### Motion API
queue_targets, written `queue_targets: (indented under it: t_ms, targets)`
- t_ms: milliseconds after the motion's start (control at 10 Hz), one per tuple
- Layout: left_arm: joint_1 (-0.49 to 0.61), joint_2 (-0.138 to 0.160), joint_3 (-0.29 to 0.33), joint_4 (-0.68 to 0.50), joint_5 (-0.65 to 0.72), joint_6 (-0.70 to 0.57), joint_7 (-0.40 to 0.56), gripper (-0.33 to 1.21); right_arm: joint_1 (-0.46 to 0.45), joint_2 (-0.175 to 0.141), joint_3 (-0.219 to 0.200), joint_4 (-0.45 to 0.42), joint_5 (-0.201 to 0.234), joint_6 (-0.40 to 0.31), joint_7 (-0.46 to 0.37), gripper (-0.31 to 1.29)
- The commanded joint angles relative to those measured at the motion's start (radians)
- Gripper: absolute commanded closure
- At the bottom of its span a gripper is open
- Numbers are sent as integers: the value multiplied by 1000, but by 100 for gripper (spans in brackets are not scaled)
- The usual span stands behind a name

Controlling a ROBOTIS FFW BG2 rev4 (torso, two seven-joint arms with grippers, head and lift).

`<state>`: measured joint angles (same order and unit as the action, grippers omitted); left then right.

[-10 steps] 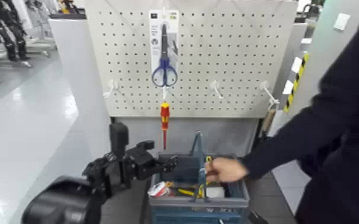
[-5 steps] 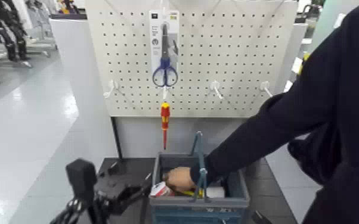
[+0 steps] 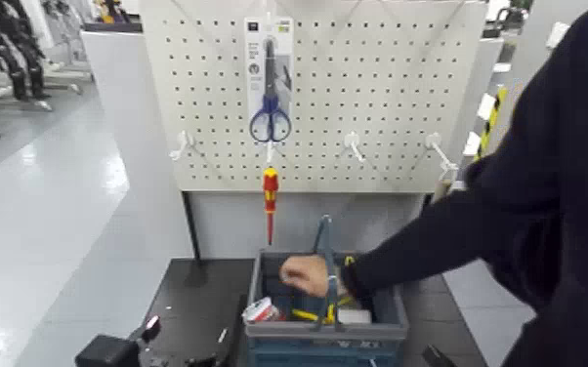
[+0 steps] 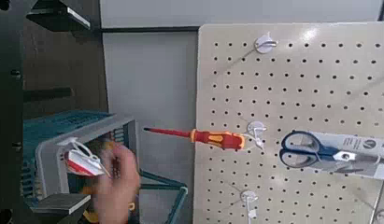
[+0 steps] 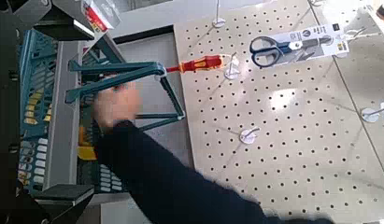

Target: Put the red glue tube into the crate.

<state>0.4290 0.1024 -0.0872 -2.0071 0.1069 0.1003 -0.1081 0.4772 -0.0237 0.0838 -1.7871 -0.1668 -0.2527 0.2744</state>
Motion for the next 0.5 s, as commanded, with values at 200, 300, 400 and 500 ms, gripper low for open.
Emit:
queue_targets:
  t_ms: [200, 300, 400, 500]
  targets:
    - [8, 25, -31, -13, -18, -18, 38, 2, 0, -1, 2, -5, 6, 4, -1, 14]
    - [8, 26, -31, -13, -18, -18, 36, 2, 1, -1, 2, -14, 16, 24, -6, 14]
    - [8, 28, -32, -15, -18, -18, 36, 2, 3, -1, 2, -18, 23, 29, -11, 14]
    - [8, 28, -32, -15, -19, -18, 36, 2, 4, 1, 1, -23, 27, 32, -14, 14]
